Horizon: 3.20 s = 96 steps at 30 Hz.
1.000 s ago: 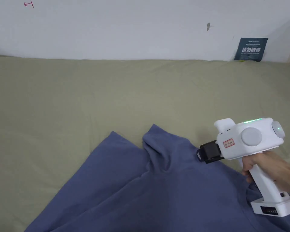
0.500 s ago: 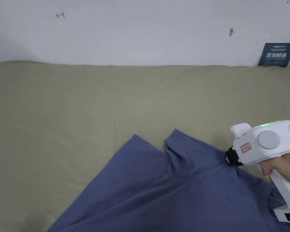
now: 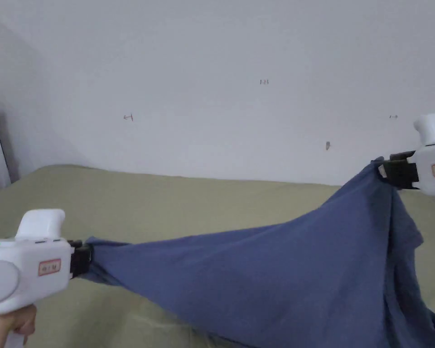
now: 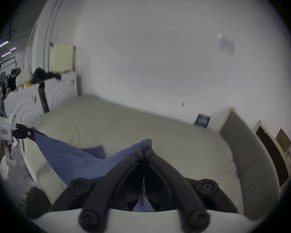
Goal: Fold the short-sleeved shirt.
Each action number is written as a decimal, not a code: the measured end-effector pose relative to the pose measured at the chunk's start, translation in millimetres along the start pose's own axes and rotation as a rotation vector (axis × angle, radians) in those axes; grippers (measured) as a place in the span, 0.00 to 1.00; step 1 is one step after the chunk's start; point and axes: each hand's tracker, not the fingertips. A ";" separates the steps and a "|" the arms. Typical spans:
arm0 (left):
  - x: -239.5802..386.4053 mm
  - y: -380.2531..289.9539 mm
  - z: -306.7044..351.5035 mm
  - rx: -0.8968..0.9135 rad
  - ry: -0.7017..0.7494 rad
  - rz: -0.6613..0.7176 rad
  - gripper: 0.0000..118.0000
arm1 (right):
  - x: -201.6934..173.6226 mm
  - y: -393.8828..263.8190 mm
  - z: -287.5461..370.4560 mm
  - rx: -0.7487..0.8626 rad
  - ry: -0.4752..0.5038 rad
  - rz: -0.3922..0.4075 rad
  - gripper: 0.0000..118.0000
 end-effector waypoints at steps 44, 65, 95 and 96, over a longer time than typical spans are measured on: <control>58.2 289.4 -100.8 0.193 0.246 -0.069 0.01 | 96.6 155.2 -114.2 0.187 -0.262 -0.147 0.01; 73.9 219.5 -302.6 0.061 0.275 -0.091 0.01 | 114.4 58.1 -295.6 0.006 -0.287 -0.160 0.01; -16.9 -202.8 -47.5 -0.273 0.073 -0.028 0.01 | -9.4 -371.8 26.7 -0.410 -0.103 -0.322 0.01; -15.0 -208.2 -43.1 -0.282 0.080 -0.033 0.01 | -8.7 -374.5 27.6 -0.423 -0.096 -0.325 0.01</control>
